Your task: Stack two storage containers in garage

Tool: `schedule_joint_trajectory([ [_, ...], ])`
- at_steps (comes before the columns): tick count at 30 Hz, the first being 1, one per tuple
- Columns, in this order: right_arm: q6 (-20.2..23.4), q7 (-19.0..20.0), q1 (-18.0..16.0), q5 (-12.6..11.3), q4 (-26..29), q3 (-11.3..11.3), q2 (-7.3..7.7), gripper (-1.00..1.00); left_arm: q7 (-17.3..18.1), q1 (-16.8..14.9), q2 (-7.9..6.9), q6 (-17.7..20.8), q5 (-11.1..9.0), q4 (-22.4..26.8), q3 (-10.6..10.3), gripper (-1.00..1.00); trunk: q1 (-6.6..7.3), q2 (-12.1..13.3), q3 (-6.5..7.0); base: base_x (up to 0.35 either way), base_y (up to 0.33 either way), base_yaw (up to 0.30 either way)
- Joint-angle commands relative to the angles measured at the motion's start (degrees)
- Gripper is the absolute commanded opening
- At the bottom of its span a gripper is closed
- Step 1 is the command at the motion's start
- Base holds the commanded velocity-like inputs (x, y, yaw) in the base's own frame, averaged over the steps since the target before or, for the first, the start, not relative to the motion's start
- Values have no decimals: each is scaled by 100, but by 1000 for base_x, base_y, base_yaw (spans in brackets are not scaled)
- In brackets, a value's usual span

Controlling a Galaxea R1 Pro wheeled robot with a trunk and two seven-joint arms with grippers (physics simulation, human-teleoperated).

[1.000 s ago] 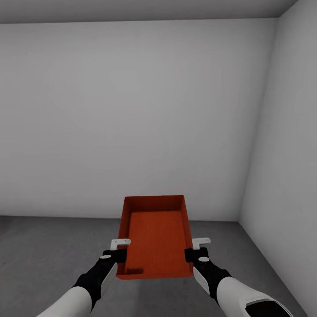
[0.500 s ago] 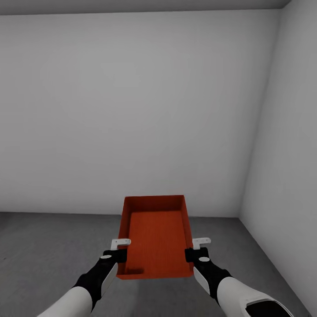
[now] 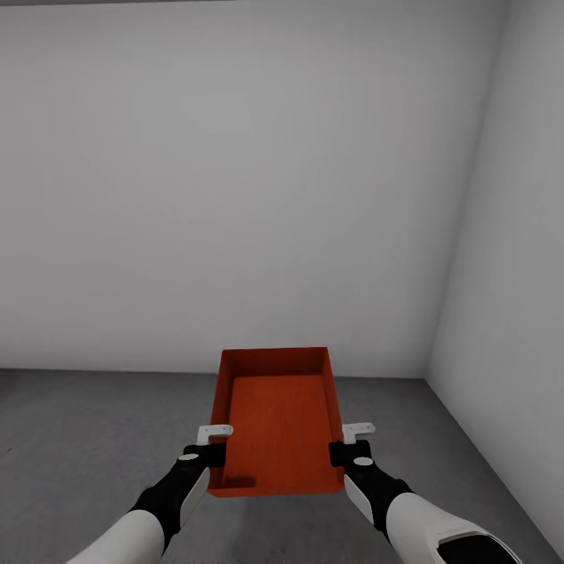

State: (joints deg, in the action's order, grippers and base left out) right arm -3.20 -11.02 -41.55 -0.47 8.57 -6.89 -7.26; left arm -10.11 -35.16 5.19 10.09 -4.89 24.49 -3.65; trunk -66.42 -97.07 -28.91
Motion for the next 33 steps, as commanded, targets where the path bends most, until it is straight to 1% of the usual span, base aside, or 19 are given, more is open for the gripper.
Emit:
schedule_joint_trajectory([
  [1, -40, -132, -11, 91, 22, 355, 17, -100, -88, 0, -36, 46, 6, 3, 294, -100, -22, -45, -33, 0, 0, 0],
  [16, -40, -130, -11, 91, 19, 355, 22, -100, -88, 0, -36, 46, 6, 3, 295, -100, -351, -647, -441, 0, 0, 0],
  [29, -40, -136, -11, 91, 18, 355, 22, -100, -88, 0, -31, 46, 2, -3, 294, -100, -351, -647, -561, 0, 0, 0],
  [33, -44, -137, -11, 91, 20, 355, 21, -100, -88, 0, -35, 46, -109, 2, 292, -100, -351, -647, -598, 0, 0, 0],
])
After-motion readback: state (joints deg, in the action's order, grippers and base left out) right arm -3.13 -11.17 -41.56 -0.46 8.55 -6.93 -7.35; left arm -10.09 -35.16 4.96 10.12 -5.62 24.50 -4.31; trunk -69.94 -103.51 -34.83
